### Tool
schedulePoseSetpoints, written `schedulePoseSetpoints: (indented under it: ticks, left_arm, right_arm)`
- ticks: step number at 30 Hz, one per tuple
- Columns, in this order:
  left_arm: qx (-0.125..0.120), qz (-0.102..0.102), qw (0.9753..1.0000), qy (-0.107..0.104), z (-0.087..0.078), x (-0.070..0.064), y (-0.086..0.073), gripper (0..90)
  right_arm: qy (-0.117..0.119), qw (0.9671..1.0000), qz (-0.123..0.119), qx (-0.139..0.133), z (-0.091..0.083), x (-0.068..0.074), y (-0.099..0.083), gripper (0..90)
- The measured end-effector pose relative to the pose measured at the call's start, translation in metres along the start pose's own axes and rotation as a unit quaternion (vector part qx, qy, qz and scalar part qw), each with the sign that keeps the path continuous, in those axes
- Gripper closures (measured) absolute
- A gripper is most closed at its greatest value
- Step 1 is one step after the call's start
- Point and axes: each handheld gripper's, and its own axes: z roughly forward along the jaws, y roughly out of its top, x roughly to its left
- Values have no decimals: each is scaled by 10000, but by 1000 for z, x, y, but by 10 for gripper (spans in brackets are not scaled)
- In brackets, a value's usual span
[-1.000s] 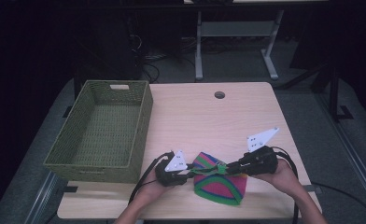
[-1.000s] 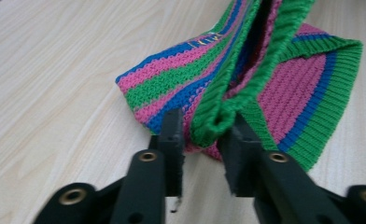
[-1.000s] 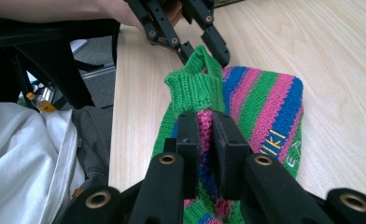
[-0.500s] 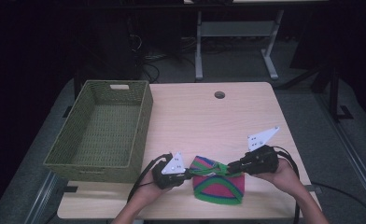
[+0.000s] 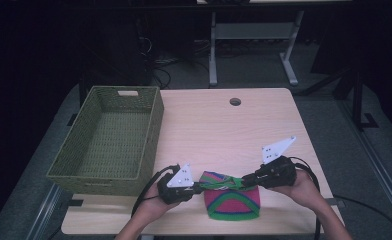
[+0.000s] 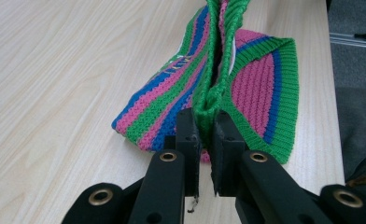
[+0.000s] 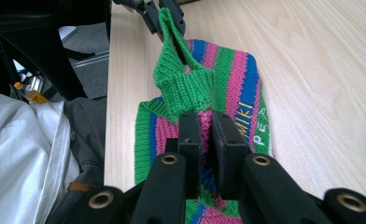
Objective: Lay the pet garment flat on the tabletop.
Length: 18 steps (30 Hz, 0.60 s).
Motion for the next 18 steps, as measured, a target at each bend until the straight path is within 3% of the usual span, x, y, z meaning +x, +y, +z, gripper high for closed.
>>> schedulePoseSetpoints:
  ticks: [18]
  left_arm:
    - [-9, 143, 9999, -96, -8, -1, 12, 835]
  right_arm:
    - [-132, 9999, -34, -67, -9, 6, 2, 832]
